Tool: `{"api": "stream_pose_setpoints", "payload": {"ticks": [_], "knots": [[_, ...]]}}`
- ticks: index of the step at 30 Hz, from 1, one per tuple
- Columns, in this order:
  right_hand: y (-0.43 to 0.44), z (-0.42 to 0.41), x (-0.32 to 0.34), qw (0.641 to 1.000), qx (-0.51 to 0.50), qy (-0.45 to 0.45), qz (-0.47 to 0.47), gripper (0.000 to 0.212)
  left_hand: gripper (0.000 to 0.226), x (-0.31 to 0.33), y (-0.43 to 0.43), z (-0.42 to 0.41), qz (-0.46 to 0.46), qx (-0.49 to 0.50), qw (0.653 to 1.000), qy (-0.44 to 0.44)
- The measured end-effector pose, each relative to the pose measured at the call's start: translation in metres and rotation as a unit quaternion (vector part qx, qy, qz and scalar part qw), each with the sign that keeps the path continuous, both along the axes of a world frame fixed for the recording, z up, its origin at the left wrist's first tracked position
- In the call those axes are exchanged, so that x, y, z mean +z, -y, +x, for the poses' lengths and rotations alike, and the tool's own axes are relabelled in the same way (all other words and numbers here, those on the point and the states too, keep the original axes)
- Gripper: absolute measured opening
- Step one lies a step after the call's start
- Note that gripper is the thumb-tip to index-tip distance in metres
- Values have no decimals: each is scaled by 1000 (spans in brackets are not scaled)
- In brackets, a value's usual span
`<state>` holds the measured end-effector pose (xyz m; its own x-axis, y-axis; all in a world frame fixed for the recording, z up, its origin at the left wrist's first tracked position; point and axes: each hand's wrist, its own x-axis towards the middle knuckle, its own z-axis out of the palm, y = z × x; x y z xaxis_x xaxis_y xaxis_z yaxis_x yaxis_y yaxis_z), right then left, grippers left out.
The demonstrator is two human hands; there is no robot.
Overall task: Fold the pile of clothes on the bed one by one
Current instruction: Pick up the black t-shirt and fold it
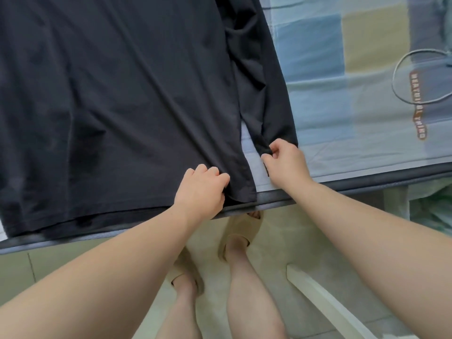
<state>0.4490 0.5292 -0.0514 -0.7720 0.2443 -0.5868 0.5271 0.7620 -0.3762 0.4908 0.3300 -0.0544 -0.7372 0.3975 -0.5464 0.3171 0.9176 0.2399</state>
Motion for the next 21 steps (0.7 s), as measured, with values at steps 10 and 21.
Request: {"api": "stream_pose_setpoints", "payload": {"ticks": [10, 21], "knots": [[-90, -16, 46, 969, -134, -179, 108, 43, 11, 17, -20, -12, -36, 48, 992, 113], [61, 55, 3, 912, 398, -35, 92, 59, 31, 7, 83, 19, -71, -19, 997, -1]]}}
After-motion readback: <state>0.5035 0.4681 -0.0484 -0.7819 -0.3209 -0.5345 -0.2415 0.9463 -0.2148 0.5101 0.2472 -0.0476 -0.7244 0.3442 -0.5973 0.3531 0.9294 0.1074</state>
